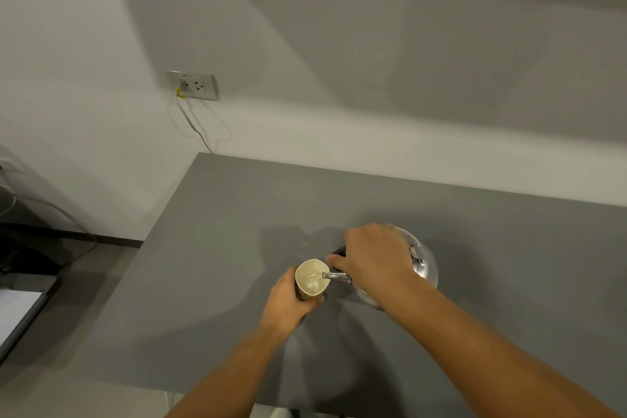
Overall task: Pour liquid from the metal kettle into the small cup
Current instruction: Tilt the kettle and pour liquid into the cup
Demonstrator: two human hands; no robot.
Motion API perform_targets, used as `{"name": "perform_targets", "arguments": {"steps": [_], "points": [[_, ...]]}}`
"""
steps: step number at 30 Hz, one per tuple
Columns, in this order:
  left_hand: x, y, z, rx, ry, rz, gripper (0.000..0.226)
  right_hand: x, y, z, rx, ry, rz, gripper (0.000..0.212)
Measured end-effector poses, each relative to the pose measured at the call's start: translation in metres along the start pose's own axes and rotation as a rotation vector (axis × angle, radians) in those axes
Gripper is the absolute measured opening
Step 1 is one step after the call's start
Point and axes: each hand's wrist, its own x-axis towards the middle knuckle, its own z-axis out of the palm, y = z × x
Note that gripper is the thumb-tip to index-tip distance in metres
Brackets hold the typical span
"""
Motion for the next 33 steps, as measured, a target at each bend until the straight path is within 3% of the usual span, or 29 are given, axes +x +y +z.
{"name": "perform_targets", "arguments": {"steps": [16,33], "points": [[0.000,-0.003,0.000,-0.017,-0.010,-0.010,0.052,0.004,-0.006,0.000,-0.044,-0.013,-0.027,0.052],[-0.001,-0.002,0.000,-0.007,-0.009,-0.013,0.050,0.003,-0.013,-0.005,-0.032,0.002,-0.027,0.036]]}}
